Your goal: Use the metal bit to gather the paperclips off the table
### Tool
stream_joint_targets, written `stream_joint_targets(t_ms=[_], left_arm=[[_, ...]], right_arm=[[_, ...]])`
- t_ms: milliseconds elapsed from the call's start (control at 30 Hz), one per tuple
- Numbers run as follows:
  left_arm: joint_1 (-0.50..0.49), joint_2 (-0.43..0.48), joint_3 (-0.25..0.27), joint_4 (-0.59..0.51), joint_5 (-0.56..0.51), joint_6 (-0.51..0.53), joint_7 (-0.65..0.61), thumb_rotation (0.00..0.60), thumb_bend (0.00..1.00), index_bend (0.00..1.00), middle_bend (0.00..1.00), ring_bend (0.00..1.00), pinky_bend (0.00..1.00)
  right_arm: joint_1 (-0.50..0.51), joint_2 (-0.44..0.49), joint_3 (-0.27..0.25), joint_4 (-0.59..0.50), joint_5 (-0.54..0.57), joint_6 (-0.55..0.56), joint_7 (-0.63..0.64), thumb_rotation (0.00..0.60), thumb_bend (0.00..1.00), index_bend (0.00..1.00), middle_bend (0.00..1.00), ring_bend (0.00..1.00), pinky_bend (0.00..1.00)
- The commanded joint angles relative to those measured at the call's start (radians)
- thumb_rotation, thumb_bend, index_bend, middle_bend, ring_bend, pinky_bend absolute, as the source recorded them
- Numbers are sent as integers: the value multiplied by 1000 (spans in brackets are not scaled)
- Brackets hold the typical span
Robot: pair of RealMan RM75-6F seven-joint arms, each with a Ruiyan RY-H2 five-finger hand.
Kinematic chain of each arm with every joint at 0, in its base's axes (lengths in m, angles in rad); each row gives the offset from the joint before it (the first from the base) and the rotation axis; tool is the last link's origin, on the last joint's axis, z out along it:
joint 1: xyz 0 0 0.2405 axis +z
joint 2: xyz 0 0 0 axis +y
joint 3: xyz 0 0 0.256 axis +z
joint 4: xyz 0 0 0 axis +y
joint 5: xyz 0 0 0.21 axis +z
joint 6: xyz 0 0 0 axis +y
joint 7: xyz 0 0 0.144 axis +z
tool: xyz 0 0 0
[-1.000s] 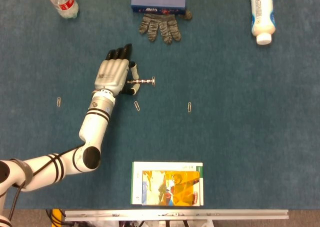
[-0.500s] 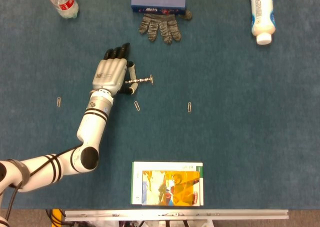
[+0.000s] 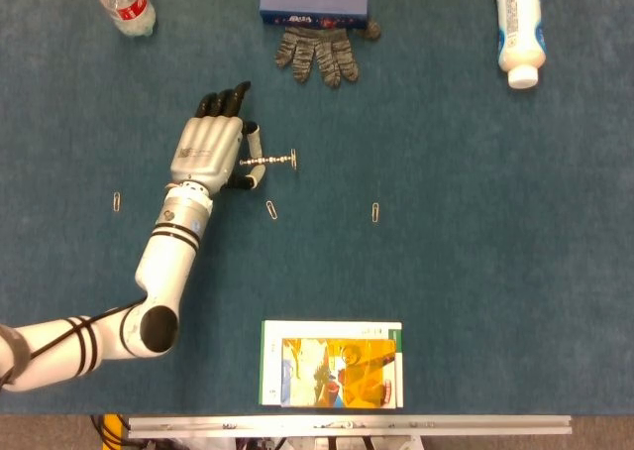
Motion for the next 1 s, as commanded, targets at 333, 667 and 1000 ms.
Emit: stream_joint_targets(t_ms=[333, 667, 1000], left_arm=[[64, 82, 67, -106, 74, 77, 21, 600, 325, 576, 0, 0, 0], [103, 105, 112, -154, 122, 110, 34, 600, 325, 574, 0, 0, 0], [114, 102, 134, -182, 147, 116, 74, 600, 325, 574, 0, 0, 0]], right_arm=[[0, 0, -2, -6, -4, 4, -2, 600, 0, 449, 532, 435, 666], [-3, 3, -4, -17, -4, 6, -10, 600, 0, 449, 532, 435, 665], [-6, 0, -7, -12, -3, 6, -3, 600, 0, 449, 532, 435, 665]])
